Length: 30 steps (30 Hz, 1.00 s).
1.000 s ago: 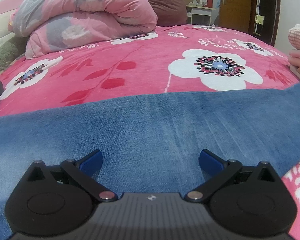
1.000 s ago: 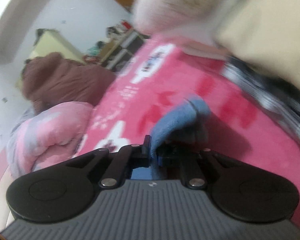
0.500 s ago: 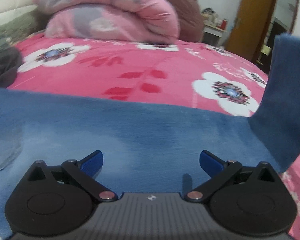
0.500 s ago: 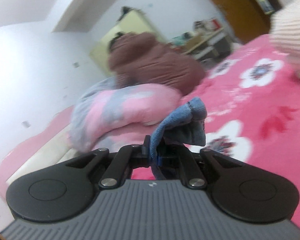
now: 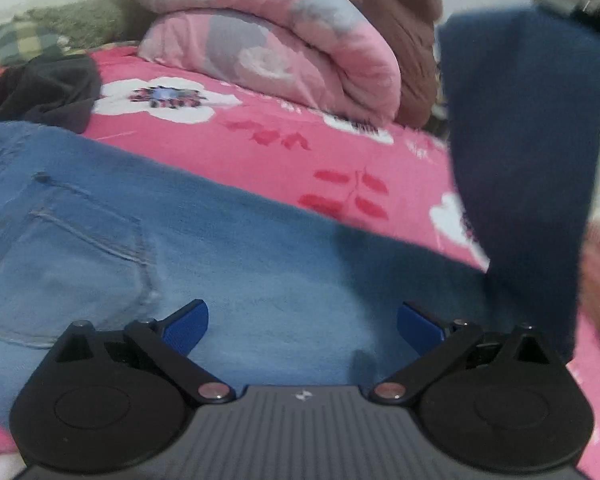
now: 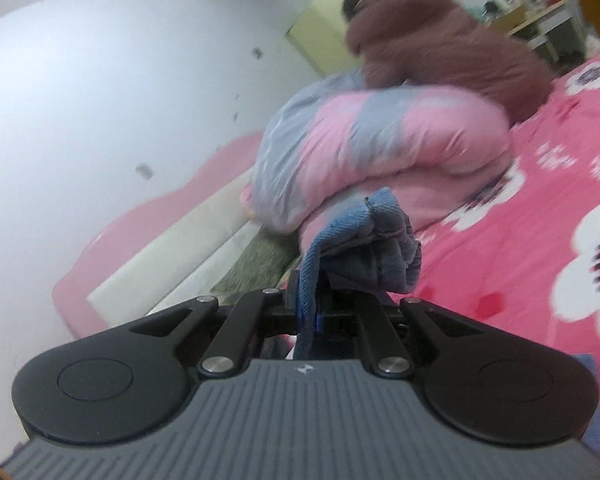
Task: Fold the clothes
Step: 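Lift the held leg hem with the right gripper toward the waistband, then lower the held leg onto the jeans near the waistband with the right gripper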
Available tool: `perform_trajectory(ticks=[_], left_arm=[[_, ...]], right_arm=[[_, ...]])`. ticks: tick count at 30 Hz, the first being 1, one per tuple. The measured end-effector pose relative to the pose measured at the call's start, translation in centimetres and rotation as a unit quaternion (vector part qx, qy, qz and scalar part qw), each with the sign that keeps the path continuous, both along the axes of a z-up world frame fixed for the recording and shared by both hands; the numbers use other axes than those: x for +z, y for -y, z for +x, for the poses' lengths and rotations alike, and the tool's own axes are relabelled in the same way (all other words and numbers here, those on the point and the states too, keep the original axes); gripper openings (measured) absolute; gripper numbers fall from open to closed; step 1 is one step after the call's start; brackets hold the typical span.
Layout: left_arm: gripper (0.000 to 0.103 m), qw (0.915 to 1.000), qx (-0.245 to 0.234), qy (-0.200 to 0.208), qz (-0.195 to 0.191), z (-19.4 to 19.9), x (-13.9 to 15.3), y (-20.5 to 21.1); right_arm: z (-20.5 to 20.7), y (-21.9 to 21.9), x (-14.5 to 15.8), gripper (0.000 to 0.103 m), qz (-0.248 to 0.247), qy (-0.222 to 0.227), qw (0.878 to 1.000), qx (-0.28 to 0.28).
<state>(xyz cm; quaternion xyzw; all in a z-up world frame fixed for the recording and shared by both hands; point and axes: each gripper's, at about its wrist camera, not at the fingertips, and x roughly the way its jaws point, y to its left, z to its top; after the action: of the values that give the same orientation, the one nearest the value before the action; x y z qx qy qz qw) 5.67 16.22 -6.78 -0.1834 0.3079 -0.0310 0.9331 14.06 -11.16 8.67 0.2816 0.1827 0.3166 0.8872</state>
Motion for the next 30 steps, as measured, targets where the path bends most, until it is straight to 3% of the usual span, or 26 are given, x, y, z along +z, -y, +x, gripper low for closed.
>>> perform_trajectory(ticks=[6,13,15,17,19,21,26,30], left_arm=[[0.101,0.9940,0.060,0.067,-0.063,-5.3,3.0,-6.2],[0.101,0.9684,0.190,0.120,-0.108,-11.6,4.1,-14.6],[0.101,0.9595,0.220,0.130,-0.119,-13.1,3.7,-16.6],[0.101,0.9530,0.240,0.127,-0.135,-14.0,3.0,-18.2],[0.101,0.9477,0.255,0.116,-0.154,-14.4,2.2,-19.3],[0.101,0.9458,0.259,0.110,-0.163,-14.5,1.4,-19.6],[0.099,0.9475,0.247,0.108,-0.172,-14.2,0.4,-20.0],[0.095,0.9463,0.245,0.110,-0.180,-14.3,-0.4,-19.9]], right_arm=[[0.7,-6.8,-1.6,0.004,-0.037,-0.002,0.998,0.044],[0.6,-17.5,-4.3,0.005,-0.094,0.017,0.988,0.123],[-0.5,-22.2,-5.7,0.005,-0.149,0.046,0.974,0.164],[-2.0,-27.4,-7.8,0.011,-0.242,0.078,0.941,0.223],[-2.7,-28.9,-8.9,0.015,-0.262,0.082,0.930,0.246],[-3.4,-30.3,-10.0,0.026,-0.281,0.085,0.917,0.269],[-5.0,-34.0,-12.7,0.042,-0.327,0.092,0.883,0.323],[-4.3,-34.1,-12.6,0.044,-0.334,0.100,0.879,0.326]])
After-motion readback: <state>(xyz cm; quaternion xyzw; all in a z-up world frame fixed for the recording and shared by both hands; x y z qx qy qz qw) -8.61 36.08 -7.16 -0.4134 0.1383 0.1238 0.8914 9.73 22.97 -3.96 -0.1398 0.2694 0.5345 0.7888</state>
